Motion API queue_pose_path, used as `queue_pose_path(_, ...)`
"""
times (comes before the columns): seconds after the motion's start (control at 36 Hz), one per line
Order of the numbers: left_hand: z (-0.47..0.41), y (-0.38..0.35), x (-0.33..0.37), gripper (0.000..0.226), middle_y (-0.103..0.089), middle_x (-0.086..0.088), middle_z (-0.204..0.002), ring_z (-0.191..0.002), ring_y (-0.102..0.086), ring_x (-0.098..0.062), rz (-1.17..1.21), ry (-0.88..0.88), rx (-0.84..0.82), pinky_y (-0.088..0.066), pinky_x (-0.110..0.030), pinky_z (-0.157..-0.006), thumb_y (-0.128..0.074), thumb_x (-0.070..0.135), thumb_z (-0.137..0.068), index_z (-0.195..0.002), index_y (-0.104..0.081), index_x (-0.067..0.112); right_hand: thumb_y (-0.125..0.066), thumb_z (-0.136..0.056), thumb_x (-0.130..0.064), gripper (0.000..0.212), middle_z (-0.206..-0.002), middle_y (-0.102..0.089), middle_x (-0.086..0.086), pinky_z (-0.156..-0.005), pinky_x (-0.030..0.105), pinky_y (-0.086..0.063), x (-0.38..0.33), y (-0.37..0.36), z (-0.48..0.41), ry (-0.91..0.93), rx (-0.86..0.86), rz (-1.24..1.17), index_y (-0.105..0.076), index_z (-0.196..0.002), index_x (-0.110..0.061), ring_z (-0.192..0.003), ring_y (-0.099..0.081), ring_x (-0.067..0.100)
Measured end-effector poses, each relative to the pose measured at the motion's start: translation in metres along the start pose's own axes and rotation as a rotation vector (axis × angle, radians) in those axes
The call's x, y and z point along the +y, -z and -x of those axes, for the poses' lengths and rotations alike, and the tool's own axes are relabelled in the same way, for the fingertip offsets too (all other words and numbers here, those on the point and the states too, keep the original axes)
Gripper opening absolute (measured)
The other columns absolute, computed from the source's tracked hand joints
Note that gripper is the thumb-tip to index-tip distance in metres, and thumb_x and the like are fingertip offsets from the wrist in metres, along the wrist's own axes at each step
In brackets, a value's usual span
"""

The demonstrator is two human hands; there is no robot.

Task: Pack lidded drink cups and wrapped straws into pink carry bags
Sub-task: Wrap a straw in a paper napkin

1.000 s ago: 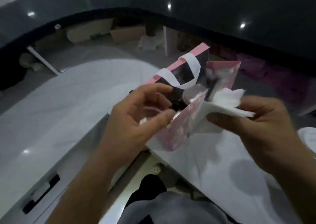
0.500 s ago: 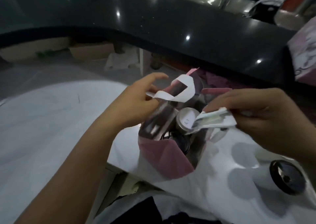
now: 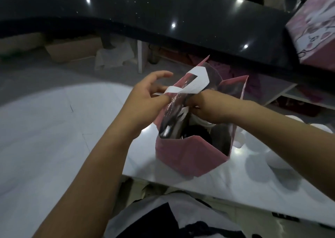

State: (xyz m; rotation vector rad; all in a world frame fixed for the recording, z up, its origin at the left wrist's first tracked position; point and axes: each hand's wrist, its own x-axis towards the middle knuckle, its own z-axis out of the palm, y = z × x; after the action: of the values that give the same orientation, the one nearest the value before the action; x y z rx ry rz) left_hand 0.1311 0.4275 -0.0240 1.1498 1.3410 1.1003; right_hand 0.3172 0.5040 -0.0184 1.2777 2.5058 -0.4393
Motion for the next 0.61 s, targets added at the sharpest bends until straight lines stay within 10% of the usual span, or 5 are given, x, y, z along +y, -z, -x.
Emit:
queue_pose_path(0.25,0.001,0.005,-0.004,0.040,-0.072,0.010,-0.108,-0.096,-0.070,-0.010,-0.013,-0.013,-0.018,-0.059,-0.024,-0.078,-0.071,0.023,-0.090,-0.125,-0.059,0.039,-0.058,-0.096,-0.027,0.047,-0.134,-0.056,-0.016,-0.095,0.025,-0.044,-0.013,0.015,0.032,0.022,-0.064,-0.067,-0.049,-0.140,-0.041,-0.115,-0.055,0.009)
queue_pose_path(0.39,0.012,0.002,-0.008,0.035,-0.069,0.011,-0.109,-0.089,-0.068,0.003,0.051,-0.008,-0.016,-0.054,-0.014,-0.066,-0.069,0.029,-0.092,-0.125,-0.059,0.036,-0.064,-0.094,-0.019,0.020,-0.099,-0.070,-0.018,-0.081,0.013,-0.048,0.013,0.031,0.070,0.073,0.366,-0.377,-0.071,-0.111,-0.028,-0.092,-0.066,-0.002)
queue_pose_path(0.61,0.045,-0.001,-0.035,0.033,-0.069,0.011,-0.119,-0.113,-0.065,-0.008,0.139,-0.064,0.093,-0.057,-0.027,-0.089,-0.062,0.034,-0.093,-0.126,-0.060,0.029,-0.055,-0.098,-0.037,0.027,-0.096,-0.071,0.000,-0.089,0.042,-0.054,0.095,0.007,0.072,-0.240,0.849,-0.897,-0.071,-0.109,-0.018,-0.093,-0.066,0.017)
